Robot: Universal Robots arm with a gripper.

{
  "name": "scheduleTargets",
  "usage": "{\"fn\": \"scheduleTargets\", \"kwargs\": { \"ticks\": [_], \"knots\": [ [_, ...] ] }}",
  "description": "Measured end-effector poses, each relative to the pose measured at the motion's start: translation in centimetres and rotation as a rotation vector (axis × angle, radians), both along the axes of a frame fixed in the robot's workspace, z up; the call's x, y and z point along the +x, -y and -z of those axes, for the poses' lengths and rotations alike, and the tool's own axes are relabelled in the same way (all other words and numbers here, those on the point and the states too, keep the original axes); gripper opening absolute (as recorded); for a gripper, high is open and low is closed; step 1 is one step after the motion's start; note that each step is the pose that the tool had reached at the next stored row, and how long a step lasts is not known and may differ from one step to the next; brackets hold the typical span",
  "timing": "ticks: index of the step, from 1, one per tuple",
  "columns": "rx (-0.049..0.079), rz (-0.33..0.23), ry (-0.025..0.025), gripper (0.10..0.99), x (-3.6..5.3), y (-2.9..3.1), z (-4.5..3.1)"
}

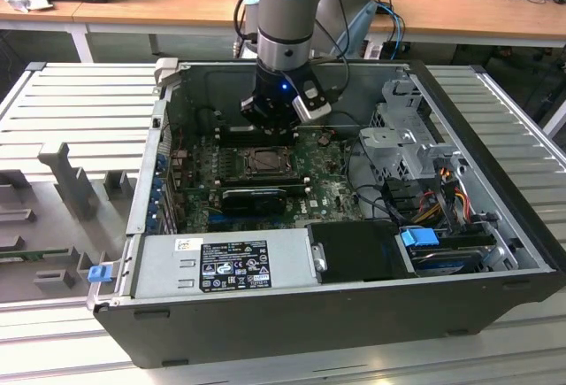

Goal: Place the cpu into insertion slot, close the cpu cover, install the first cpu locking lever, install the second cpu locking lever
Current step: 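Install the first cpu locking lever, then install the second cpu locking lever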

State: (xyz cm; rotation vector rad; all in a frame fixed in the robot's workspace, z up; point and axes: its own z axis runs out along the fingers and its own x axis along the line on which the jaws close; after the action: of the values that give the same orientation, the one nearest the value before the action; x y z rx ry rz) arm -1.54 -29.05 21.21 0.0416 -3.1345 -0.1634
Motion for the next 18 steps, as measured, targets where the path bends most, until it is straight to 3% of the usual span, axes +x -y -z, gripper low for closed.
{"fn": "scheduleTargets", "kwargs": {
  "ticks": [2,18],
  "knots": [
    [-0.001,0.000,0.0000,0.106,0.01,-0.01,-0.34],
    [-0.002,0.000,-0.0001,0.106,0.02,1.05,-0.34]
  ]
}}
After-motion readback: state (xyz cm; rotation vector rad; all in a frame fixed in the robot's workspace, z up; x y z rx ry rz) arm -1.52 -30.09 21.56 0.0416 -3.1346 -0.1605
